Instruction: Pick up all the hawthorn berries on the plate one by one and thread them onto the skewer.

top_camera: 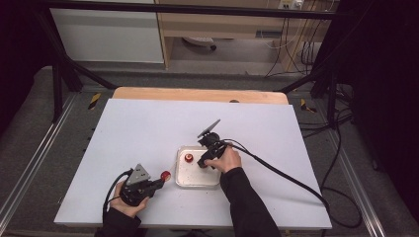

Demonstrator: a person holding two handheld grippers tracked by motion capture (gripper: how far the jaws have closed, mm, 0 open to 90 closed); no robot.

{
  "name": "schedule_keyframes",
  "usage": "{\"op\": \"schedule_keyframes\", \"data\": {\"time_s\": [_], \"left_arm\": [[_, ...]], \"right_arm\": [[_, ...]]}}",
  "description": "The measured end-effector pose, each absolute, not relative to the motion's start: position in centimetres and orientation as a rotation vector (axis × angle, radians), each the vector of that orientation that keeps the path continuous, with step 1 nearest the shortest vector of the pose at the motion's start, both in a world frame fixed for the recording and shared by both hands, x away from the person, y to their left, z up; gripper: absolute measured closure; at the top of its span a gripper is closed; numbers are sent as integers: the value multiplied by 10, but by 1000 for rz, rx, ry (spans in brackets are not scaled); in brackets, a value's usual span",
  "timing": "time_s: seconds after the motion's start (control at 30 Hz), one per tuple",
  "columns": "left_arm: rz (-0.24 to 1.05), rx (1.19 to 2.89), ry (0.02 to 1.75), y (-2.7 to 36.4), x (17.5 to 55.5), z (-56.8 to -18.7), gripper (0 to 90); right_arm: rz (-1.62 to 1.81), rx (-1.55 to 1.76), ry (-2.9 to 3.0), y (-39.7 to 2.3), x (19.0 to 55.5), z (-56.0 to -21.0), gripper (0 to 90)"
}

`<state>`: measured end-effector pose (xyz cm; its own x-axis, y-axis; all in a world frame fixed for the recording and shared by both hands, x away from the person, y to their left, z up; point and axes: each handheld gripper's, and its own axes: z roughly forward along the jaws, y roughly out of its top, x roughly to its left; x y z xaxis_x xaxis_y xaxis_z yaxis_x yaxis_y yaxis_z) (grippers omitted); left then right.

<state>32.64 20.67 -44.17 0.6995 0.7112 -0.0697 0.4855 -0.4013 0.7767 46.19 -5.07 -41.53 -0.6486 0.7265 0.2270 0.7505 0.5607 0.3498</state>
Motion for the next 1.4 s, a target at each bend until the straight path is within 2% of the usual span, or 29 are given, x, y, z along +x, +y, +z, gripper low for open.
{"op": "schedule_keyframes", "data": {"time_s": [0.67, 0.97, 1.4], "left_arm": [[361, 2058, 911, 206, 324, -439, 880], [374, 2028, 923, 205, 321, -437, 880], [381, 1980, 952, 197, 317, -435, 880]], "right_arm": [[-796, -1296, -2695, -60, 450, -389, 626], [-1100, -1322, -2571, -76, 438, -378, 627], [-1578, -1385, -2269, -102, 419, -390, 628]]}}
